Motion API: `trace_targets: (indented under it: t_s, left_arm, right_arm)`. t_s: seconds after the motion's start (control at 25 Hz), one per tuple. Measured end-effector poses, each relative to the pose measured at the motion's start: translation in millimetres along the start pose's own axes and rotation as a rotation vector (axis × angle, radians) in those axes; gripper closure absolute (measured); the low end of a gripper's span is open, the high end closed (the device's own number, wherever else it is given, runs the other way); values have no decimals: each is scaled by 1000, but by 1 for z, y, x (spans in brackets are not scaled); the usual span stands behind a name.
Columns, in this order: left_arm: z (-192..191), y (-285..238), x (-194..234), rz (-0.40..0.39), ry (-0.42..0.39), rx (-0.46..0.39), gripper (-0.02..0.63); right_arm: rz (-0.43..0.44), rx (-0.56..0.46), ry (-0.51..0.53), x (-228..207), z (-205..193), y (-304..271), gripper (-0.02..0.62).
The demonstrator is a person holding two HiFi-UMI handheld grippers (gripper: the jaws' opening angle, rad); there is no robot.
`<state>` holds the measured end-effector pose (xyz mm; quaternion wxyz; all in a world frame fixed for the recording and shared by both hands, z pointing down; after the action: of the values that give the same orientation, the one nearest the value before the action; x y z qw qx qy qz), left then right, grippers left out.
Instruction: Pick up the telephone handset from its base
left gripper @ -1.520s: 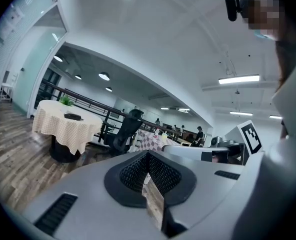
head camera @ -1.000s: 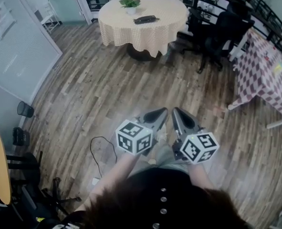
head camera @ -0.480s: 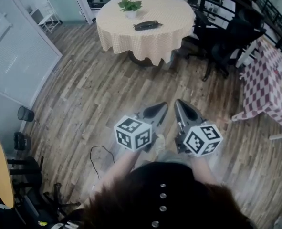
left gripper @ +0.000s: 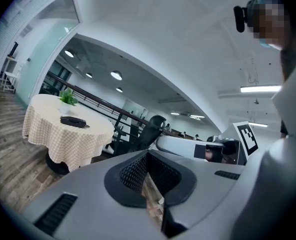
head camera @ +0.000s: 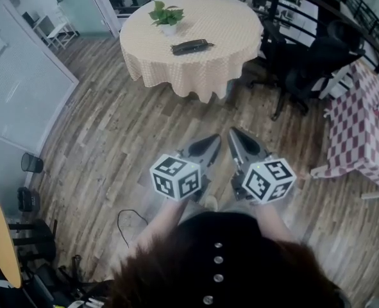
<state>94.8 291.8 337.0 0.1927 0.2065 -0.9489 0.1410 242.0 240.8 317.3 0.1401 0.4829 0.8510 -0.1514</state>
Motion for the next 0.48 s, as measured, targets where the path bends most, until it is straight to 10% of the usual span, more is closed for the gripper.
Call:
trace_targets:
  t_s: [0.48]
  left_arm:
    - [18, -54, 61, 32, 67, 30, 600]
  right_arm:
    - [-54, 35, -56, -56, 6, -50, 586]
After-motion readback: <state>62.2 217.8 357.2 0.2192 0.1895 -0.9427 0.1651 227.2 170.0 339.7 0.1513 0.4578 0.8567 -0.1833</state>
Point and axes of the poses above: the fingertips, and each gripper's own axes: y backward along the fingers, x to its left, z out of its top, the point moved 9 cm from there along y, backward along the fingers, and after that the axes turned 2 degrees about z, right-handed, at the moved point
